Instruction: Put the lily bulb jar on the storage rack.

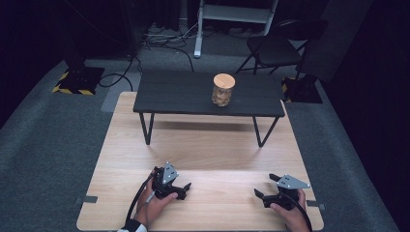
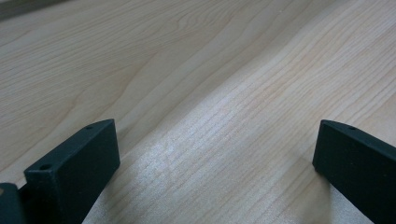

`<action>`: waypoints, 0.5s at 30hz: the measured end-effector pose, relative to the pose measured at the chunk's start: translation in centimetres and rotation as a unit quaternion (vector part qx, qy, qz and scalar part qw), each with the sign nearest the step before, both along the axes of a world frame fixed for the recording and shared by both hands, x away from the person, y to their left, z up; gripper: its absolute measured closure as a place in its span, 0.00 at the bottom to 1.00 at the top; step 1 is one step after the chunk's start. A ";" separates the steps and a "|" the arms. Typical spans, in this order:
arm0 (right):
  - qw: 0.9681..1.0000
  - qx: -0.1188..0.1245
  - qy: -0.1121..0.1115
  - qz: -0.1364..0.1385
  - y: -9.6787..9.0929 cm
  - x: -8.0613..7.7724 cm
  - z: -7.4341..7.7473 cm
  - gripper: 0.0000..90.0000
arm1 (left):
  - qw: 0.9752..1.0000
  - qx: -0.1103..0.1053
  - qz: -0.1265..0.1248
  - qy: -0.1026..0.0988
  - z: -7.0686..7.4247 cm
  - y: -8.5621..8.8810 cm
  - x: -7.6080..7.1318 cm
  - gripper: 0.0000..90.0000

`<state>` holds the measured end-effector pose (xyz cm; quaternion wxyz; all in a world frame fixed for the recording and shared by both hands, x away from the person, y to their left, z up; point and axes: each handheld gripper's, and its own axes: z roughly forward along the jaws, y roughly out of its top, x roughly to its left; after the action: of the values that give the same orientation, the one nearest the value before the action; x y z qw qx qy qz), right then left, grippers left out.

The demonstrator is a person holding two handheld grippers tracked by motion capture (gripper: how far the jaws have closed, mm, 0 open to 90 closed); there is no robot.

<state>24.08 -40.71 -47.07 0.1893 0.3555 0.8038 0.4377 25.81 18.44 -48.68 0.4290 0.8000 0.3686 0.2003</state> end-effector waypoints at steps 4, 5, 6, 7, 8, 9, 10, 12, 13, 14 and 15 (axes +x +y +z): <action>1.000 0.000 0.006 -0.006 -0.3 -0.2 -0.6 0.07 | 1.000 0.000 0.000 0.000 0.0 0.0 0.0 0.01; 1.000 0.002 0.008 -0.007 -0.4 -0.2 -0.7 0.07 | 1.000 0.000 0.000 0.000 0.0 0.0 0.0 0.01; 1.000 0.001 0.008 -0.008 -0.4 -0.3 -0.8 0.07 | 1.000 0.000 0.000 0.000 0.0 0.0 0.0 0.01; 1.000 0.000 0.009 -0.007 -0.4 -0.3 -0.8 0.07 | 1.000 0.000 0.000 0.000 0.0 0.0 0.0 0.01; 1.000 -0.001 0.009 -0.007 -0.3 -0.3 -0.8 0.07 | 1.000 0.000 0.000 0.000 0.0 0.0 0.0 0.01; 1.000 -0.003 0.008 -0.009 -0.3 -0.4 -0.8 0.07 | 1.000 0.000 0.000 0.000 0.0 0.0 0.0 0.01; 1.000 -0.006 0.008 -0.009 -0.2 -0.4 -0.8 0.07 | 1.000 0.000 0.000 0.000 0.0 0.0 0.0 0.01; 1.000 -0.014 0.003 -0.009 0.0 -0.5 -0.9 0.06 | 1.000 0.000 0.000 0.000 0.0 0.0 0.0 0.01; 1.000 -0.014 0.002 -0.010 0.0 -0.6 -0.9 0.07 | 1.000 0.000 0.000 0.000 0.0 0.0 0.0 0.01; 1.000 -0.012 0.001 -0.010 0.0 -0.6 -1.0 0.07 | 1.000 0.000 0.000 0.000 0.0 0.0 0.0 0.01; 1.000 -0.011 0.000 -0.011 0.0 -0.7 -1.1 0.07 | 1.000 0.000 0.000 0.000 0.0 0.0 0.0 0.01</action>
<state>23.40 -40.72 -48.14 0.1981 0.3618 0.8047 0.4269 25.79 18.43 -48.68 0.4289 0.8000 0.3686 0.2005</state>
